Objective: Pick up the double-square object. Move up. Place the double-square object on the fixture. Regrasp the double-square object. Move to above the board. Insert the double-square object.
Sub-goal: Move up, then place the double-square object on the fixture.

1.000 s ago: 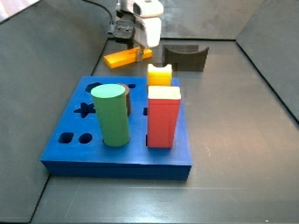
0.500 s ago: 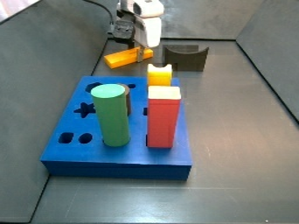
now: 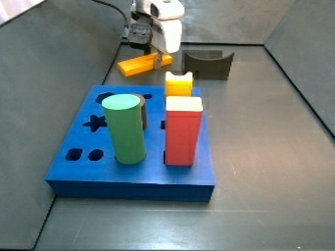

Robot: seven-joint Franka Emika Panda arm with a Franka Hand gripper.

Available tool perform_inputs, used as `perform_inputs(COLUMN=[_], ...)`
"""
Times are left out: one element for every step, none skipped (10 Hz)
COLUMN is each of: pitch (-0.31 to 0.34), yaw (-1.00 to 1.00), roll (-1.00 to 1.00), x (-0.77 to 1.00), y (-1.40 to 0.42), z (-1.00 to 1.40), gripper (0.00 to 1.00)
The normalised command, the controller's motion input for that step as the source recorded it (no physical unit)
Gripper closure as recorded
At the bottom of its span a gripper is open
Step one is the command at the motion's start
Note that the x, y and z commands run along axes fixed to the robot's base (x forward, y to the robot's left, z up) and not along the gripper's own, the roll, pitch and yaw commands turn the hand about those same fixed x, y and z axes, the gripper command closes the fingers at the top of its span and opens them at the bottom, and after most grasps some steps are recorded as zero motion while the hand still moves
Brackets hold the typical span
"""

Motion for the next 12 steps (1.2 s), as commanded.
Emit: perform_inputs(pitch=[0.000, 0.031, 0.057, 0.062, 0.081, 0.091, 0.000, 0.005, 0.026, 0.042, 0.055, 0.065], yaw=[0.00, 0.01, 0.01, 0.00, -0.01, -0.02, 0.00, 0.00, 0.00, -0.01, -0.01, 0.00], roll=[0.00, -0.01, -0.01, 0.01, 0.04, 0.06, 0.00, 0.01, 0.04, 0.06, 0.08, 0.09], x=[0.00, -0.05, -0.08, -0.05, -0.03, -0.02, 0.00, 0.00, -0.01, -0.01, -0.02, -0.02], y=[0.00, 0.00, -0.01, 0.00, 0.00, 0.00, 0.00, 0.00, 0.00, 0.00, 0.00, 0.00], z=[0.83, 0.81, 0.72, 0.62, 0.45, 0.32, 1.00, 1.00, 1.00, 1.00, 1.00, 1.00], gripper=[1.00, 1.00, 1.00, 1.00, 1.00, 1.00, 1.00, 1.00, 1.00, 1.00, 1.00, 1.00])
